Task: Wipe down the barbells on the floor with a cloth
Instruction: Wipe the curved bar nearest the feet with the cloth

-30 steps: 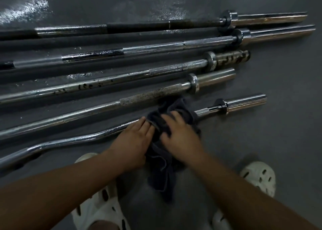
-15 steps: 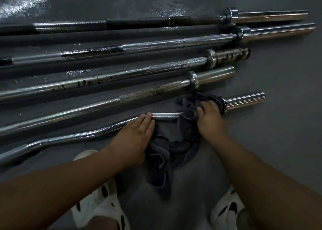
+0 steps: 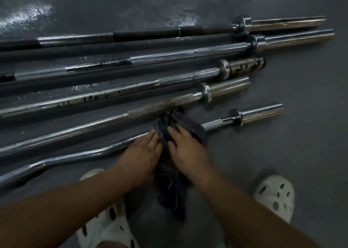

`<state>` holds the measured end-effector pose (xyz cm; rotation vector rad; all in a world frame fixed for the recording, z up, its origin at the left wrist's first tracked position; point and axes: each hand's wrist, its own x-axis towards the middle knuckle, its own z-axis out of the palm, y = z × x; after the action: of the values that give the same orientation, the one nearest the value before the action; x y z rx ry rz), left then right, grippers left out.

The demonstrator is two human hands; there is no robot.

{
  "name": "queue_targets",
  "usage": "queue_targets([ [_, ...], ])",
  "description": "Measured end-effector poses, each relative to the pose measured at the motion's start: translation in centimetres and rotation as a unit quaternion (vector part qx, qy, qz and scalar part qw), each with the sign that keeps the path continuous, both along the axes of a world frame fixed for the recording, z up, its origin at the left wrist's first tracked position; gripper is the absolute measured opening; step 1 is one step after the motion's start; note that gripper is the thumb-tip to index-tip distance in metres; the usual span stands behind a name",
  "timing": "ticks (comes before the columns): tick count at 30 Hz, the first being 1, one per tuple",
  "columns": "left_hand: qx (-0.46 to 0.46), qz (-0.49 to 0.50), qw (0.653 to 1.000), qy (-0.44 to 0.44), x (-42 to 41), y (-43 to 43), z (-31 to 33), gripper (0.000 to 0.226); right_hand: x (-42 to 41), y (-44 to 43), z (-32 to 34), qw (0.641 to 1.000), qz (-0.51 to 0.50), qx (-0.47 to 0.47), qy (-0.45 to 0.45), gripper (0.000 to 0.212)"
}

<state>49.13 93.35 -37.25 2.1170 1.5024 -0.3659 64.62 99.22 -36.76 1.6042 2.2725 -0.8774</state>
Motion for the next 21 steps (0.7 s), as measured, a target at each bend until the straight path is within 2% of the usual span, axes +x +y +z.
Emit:
queue_targets([
  [2,0.018,0.002,1.0,-0.017,-0.4,-0.1,-0.3,0.101,3.6,2.7,-0.1,0.998,-0.035,0.049,0.015,0.035],
  [4,0.028,0.007,0.999,-0.027,-0.3,-0.1,-0.2,0.103,7.2,5.8,-0.5,0.982,-0.148,0.115,0.008,0.021],
  [6,0.016,0.006,1.0,-0.016,-0.1,-0.1,-0.2,0.105,8.9,7.6,-0.8,0.949,-0.281,0.138,0.022,0.017],
  [7,0.01,0.006,1.0,-0.01,0.0,-0.1,-0.2,0.107,8.8,7.9,-0.9,0.921,-0.362,0.138,0.04,0.02],
  [9,0.001,0.01,1.0,-0.011,0.0,0.0,0.0,0.11,6.9,7.6,-1.3,0.83,-0.534,0.114,0.11,0.027],
  [10,-0.003,0.008,1.0,-0.012,0.0,-0.1,0.0,0.112,5.3,6.8,-1.5,0.787,-0.591,0.094,0.148,0.029],
  [11,-0.005,0.004,1.0,-0.011,0.1,-0.1,0.0,0.112,3.5,5.6,-1.7,0.772,-0.605,0.064,0.185,0.033],
  [14,0.006,0.007,1.0,-0.015,0.0,0.0,0.2,0.113,0.3,1.7,-1.6,0.807,-0.527,-0.03,0.264,0.043],
  [15,0.002,0.009,1.0,-0.014,0.0,0.0,0.3,0.112,0.7,1.9,-1.5,0.803,-0.533,-0.038,0.263,0.044],
  [16,0.0,0.01,1.0,-0.012,-0.1,0.0,0.4,0.111,1.7,2.9,-1.4,0.785,-0.559,-0.025,0.267,0.042],
  [18,0.012,0.006,1.0,-0.01,0.1,0.0,0.5,0.108,4.4,5.5,-2.1,0.722,-0.641,0.031,0.258,0.04],
  [19,0.015,0.0,1.0,-0.007,0.3,0.0,0.7,0.106,5.0,6.2,-2.2,0.709,-0.663,0.066,0.231,0.039],
  [20,0.016,-0.001,1.0,-0.006,0.5,0.1,0.8,0.105,4.7,6.1,-2.2,0.727,-0.651,0.083,0.202,0.037],
  [21,0.012,-0.002,1.0,0.0,0.7,0.2,0.8,0.105,3.1,5.3,-2.0,0.768,-0.61,0.079,0.177,0.036],
])
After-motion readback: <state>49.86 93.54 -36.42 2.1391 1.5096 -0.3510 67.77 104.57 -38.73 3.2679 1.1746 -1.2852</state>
